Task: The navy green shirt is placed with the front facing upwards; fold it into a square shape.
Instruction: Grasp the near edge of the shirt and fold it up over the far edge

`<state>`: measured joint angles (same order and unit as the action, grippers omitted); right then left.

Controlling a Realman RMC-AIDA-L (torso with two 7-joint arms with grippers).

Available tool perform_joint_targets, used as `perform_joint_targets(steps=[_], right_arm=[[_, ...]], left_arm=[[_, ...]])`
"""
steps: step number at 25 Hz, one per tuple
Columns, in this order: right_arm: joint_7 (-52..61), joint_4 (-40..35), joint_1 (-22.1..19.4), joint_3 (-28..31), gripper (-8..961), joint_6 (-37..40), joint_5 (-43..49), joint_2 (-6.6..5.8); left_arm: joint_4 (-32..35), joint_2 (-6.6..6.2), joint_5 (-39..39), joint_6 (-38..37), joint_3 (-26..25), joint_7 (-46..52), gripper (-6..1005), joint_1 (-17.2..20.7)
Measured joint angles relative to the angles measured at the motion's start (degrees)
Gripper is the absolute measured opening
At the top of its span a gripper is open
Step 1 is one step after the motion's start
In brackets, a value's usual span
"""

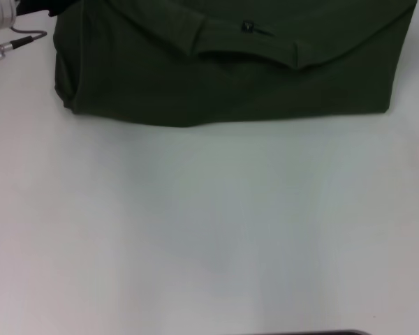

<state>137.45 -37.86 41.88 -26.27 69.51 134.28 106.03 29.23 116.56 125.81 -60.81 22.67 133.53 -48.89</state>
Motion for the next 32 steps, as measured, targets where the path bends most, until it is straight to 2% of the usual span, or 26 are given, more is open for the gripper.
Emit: perform_joint_targets(steps=[11, 23, 32], right_arm=[[-2.5, 3.0, 3.3, -5.3, 48, -8.6, -0.7, 1.37], [-4.2, 4.3, 5.8, -7.1, 49, -14.8, -0.7, 1.94], [-5.9, 5.1, 6.2, -7.2, 47, -16.6, -0.7, 2.55]], left_arm=[[-0.6, 0.48, -0.2, 6.7, 2.2, -0.9, 39, -2.1], [-1.2, 0.64, -0.2, 10.7, 2.6, -0.9, 39, -3.6], [-1.3, 1.37, -0.2, 11.6, 3.0, -0.9, 39, -3.6]])
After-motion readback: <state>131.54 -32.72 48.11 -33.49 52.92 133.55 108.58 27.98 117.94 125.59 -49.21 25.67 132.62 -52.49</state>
